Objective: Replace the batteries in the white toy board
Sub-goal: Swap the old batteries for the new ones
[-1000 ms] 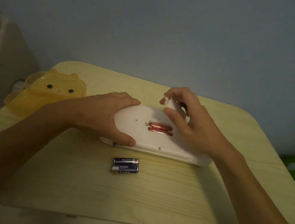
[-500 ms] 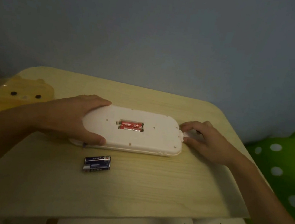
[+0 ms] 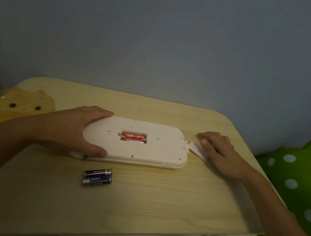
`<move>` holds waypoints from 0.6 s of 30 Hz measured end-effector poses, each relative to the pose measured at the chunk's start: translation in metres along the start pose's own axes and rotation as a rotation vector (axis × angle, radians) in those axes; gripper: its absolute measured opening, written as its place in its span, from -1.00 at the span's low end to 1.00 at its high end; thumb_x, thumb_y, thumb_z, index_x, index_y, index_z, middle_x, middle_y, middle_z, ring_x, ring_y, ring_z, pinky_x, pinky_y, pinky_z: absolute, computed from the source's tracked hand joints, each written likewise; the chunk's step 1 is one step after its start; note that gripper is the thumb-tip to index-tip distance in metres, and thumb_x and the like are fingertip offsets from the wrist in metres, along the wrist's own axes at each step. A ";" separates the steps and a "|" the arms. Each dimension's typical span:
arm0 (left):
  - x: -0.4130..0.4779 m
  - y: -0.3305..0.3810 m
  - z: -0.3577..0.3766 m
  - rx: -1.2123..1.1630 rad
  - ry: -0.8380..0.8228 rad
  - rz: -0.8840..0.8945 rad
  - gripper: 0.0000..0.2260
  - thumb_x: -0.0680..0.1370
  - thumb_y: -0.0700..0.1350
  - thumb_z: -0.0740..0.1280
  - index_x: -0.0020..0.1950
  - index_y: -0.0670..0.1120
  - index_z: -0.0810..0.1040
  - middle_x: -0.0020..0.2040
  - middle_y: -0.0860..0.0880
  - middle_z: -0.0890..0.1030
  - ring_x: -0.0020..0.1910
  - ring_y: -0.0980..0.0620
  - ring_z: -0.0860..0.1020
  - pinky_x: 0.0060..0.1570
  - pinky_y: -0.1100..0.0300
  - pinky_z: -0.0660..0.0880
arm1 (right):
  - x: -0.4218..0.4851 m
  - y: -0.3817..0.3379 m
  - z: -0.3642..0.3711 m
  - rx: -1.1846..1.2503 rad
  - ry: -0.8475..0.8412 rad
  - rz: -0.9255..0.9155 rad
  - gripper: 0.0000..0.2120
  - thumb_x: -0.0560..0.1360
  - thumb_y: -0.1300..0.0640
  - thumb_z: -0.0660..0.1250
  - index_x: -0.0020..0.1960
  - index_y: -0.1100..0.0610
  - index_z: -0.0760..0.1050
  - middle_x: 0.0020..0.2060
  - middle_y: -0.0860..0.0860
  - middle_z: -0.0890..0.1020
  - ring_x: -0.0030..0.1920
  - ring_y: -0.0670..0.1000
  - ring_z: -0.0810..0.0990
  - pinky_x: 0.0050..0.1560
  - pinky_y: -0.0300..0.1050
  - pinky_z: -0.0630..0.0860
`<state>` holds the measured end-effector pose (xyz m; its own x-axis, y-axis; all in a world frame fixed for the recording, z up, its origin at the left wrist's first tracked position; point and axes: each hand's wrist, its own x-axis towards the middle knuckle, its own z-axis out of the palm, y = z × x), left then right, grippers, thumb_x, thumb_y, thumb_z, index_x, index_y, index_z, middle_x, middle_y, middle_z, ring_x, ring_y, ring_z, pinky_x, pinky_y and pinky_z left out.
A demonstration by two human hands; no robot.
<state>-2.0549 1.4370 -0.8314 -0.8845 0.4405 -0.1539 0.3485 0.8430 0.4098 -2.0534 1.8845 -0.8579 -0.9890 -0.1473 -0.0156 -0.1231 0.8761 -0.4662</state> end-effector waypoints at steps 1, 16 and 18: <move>0.000 0.001 0.000 0.003 -0.004 -0.001 0.19 0.11 0.71 0.27 0.64 0.25 0.08 0.55 0.28 0.24 0.39 0.18 0.35 0.37 0.16 0.40 | 0.001 0.002 0.001 -0.005 -0.001 -0.005 -0.63 0.69 -0.22 0.07 0.44 -0.20 0.42 0.36 -0.24 0.42 0.43 -0.01 0.28 0.48 0.09 0.23; 0.029 0.066 0.017 0.092 0.211 0.338 -0.62 0.51 0.34 0.30 0.28 0.28 0.57 0.21 0.21 0.44 0.19 0.21 0.35 0.24 0.09 0.35 | -0.012 -0.117 0.021 -0.052 -0.043 -0.365 -0.21 0.47 -0.51 0.24 0.56 -0.10 0.31 0.53 -0.21 0.34 0.51 -0.27 0.13 0.55 -0.13 0.07; 0.033 0.065 0.018 0.101 0.214 0.341 -0.66 0.51 0.33 0.32 0.24 0.29 0.56 0.18 0.22 0.42 0.15 0.22 0.34 0.15 0.18 0.34 | -0.010 -0.124 0.028 -0.120 -0.065 -0.372 -0.10 0.40 -0.54 0.26 0.61 -0.12 0.23 0.59 -0.20 0.25 0.42 -0.36 0.02 0.54 -0.13 0.02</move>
<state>-2.0554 1.5121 -0.8261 -0.7539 0.6345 0.1705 0.6520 0.6905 0.3132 -2.0255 1.7645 -0.8246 -0.8683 -0.4901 0.0769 -0.4844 0.8042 -0.3443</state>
